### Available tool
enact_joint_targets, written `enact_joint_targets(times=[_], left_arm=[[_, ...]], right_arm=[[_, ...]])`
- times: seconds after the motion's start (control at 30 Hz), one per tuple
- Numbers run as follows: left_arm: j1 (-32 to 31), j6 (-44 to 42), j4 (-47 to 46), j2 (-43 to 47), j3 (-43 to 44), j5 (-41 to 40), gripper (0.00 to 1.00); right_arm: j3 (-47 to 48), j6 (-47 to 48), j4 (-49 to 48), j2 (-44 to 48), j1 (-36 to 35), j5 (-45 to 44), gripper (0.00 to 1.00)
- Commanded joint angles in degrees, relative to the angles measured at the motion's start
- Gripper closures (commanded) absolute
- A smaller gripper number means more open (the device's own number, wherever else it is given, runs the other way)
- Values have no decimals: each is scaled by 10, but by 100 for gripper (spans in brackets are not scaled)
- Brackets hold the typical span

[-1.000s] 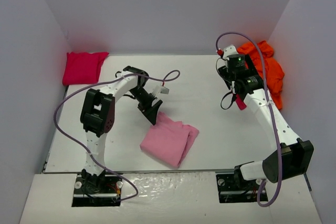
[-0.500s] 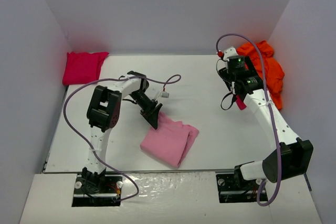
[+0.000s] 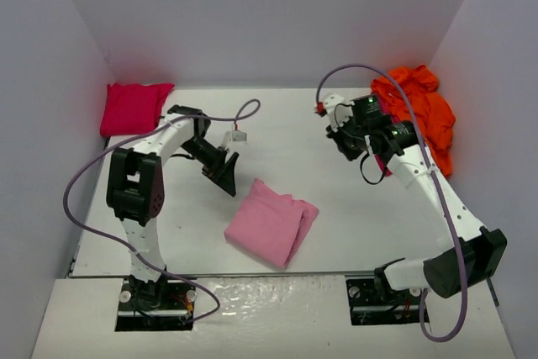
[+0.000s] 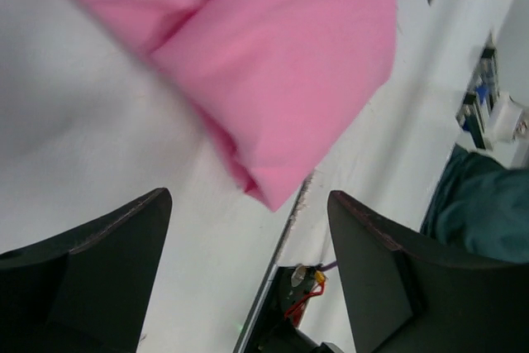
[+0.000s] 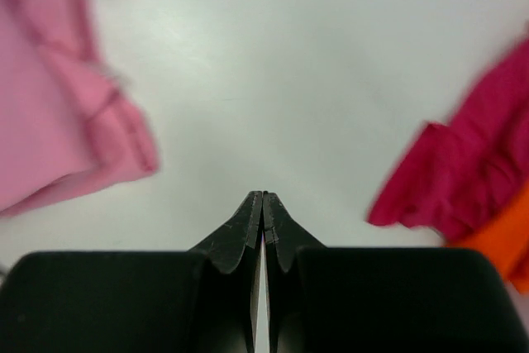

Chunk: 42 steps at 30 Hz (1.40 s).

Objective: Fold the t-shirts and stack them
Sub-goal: Fold the tshirt

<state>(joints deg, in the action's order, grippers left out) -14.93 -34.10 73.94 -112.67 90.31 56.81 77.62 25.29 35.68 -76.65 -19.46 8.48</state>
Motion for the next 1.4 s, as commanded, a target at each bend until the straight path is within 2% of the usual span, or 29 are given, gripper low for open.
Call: enact_joint_targets(times=[0.0,0.03,0.1,0.2,0.27,0.43,0.87,1.07,1.2,1.37], left_arm=[[89,86,-100,62,-14,-13,27],[94,106,-112,78,-26,-20,27],[126,173,-220,129,-55,-82,27],[146,224,-291,194,-79,-162,27],[172,238,-304,228,-84,-174,26],[182,256,-325,302,-84,-223,26],[202,258,-345,378,-120,-219,24],[204,258,-350,394,-130,-214,24],[204,257,-350,399,-131,-218,24],[204,255,-350,407,-134,-219,23]], right_arm=[[26,22,114,-20,-89,136,100],[24,23,122,-23,-110,136,100],[16,29,134,-41,-153,143,100],[4,45,148,-58,-175,150,100],[-4,53,162,-72,-188,147,100],[-38,53,164,-122,-237,153,100],[3,55,187,-243,-342,163,100],[-19,68,172,-303,-349,145,100],[-24,78,148,-373,-331,82,100],[44,81,129,-455,-278,-35,100]])
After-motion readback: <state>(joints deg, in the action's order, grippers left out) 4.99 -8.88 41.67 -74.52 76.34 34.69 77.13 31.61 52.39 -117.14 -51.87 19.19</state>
